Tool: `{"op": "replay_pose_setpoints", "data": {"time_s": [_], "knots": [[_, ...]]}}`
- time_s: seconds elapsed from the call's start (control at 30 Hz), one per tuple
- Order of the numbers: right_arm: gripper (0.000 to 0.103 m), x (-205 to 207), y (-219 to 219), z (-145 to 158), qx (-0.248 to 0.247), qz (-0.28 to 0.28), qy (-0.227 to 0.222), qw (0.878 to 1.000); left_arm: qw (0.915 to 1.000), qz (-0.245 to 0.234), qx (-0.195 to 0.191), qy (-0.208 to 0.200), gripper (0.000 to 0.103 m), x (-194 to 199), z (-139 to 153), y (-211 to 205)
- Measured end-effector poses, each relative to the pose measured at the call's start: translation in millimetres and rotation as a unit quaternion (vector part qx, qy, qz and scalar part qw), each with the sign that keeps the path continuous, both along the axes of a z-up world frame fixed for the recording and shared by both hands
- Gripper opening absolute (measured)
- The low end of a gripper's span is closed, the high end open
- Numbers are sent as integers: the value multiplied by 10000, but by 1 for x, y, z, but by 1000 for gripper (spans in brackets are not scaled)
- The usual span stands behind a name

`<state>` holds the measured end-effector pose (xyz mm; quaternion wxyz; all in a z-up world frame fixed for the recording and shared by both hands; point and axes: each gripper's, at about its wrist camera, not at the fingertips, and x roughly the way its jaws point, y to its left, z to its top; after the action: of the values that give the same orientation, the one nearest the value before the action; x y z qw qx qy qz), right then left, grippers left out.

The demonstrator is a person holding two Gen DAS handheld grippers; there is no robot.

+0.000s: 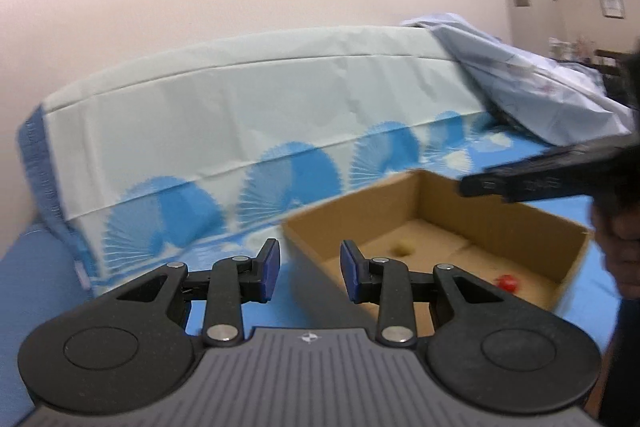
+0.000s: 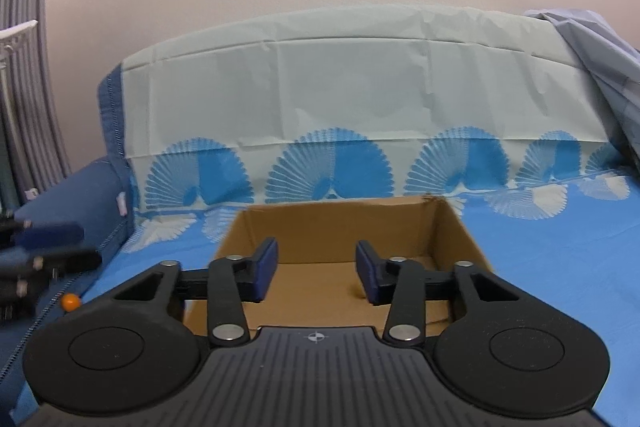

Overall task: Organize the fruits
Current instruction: 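Move the right tool to a mandarin while the left tool moves to a yellow-green fruit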

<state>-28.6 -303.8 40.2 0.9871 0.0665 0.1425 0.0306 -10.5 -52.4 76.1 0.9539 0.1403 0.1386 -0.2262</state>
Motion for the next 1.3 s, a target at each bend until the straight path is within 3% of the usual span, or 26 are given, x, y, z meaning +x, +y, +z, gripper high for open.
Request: {"op": "replay_pose_setpoints", "data": {"time_s": [0.1,0.17,0.2,0.27,0.37,0.53,0.63,0.7,0.77,0.9,1.03,1.17,1.3], "knots": [[31,2,14,0,53,191,-20,9998,9972,576,-337,345,37,17,-14,31],[31,4,24,0,65,292,-16,9996,9891,1121,-568,765,33,33,-20,44],[31,6,29,0,65,353,-5,9994,9858,1296,-788,717,33,34,-18,51],[31,8,40,-2,28,477,13,9989,9797,1404,-1205,775,33,35,-16,61],[31,13,59,-4,-64,688,30,9976,9735,1589,-1451,776,33,38,-14,68],[31,21,90,-9,-120,1074,176,9940,9666,1784,-1590,929,33,48,-18,77],[31,24,112,-12,-157,1381,222,9900,9570,1976,-1846,1053,33,57,-20,92],[31,26,131,-15,-245,1614,238,9863,9462,2235,-2086,1060,33,59,-22,106],[31,29,152,-21,-312,1870,293,9814,9297,2568,-2401,1095,33,60,-23,121],[31,38,196,-36,-442,2301,459,9711,8834,3236,-3088,1398,32,66,-32,159],[31,63,229,-52,-469,2302,792,9688,8459,3578,-3525,1796,32,76,-45,185],[35,90,248,-69,-391,2077,1055,9717,8290,3859,-3549,1948,32,85,-53,194],[45,117,260,-90,-387,1860,1305,9731,8209,4112,-3370,2087,33,97,-65,194]]}}
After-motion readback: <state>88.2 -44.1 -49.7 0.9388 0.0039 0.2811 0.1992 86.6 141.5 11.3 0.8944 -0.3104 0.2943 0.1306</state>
